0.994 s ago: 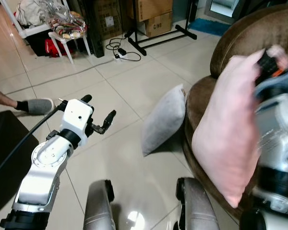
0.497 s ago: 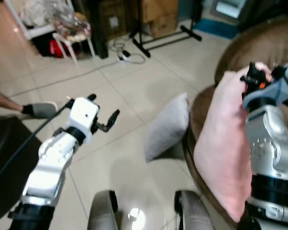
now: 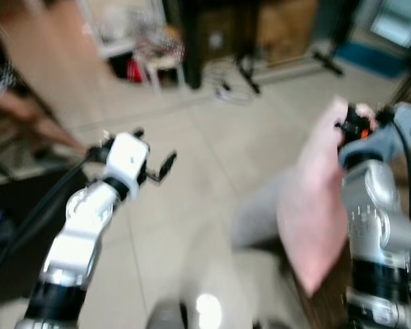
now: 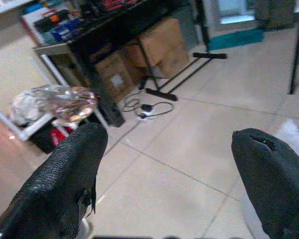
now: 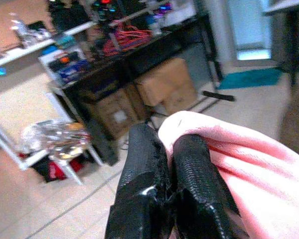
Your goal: Move the pillow to the sofa from floor
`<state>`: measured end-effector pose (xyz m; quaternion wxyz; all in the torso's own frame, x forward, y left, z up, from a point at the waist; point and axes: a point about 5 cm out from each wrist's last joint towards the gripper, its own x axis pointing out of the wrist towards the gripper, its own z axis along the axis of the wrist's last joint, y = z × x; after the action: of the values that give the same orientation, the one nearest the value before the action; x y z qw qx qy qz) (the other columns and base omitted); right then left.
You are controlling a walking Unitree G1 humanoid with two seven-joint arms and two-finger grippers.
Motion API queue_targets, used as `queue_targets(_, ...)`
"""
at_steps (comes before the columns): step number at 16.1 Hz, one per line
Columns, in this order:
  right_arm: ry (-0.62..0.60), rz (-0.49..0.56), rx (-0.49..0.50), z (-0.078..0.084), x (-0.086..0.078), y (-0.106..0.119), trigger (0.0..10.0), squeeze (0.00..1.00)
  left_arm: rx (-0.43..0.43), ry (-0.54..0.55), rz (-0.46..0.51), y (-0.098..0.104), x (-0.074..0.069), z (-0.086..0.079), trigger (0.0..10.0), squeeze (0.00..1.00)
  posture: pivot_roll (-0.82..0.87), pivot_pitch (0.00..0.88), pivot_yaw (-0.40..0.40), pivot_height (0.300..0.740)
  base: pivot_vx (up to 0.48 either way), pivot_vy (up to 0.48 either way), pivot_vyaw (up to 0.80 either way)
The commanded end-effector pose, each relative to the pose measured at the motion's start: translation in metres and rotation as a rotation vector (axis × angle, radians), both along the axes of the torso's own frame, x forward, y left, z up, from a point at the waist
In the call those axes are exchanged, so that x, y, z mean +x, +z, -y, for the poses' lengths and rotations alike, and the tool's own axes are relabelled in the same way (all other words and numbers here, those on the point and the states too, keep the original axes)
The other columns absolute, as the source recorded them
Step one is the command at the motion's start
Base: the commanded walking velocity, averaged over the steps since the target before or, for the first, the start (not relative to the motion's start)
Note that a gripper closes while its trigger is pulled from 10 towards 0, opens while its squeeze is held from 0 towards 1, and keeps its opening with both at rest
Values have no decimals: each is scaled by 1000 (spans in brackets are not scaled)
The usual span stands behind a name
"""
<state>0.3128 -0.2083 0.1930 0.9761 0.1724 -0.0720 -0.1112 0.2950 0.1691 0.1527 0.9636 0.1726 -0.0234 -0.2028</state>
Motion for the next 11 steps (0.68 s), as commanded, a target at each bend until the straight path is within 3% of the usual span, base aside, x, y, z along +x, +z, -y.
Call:
queue_targets(1,2,56,-14,-1,-3,13,10000,0,12,1,-1,-2,0,1,10000,506,-109,0,56,740,0,0,0)
queue_targets(7,-16,115,-11,4,-6,35,10000,0,14,-2,5,-3,-1,1,10000,502,-115,0,60,740,0,0,0)
queue_targets(11,42,130,-6,-10,-12,40,10000,0,5,24,15,-1,-4,-3,10000,471,-100,0,63,740,0,0,0)
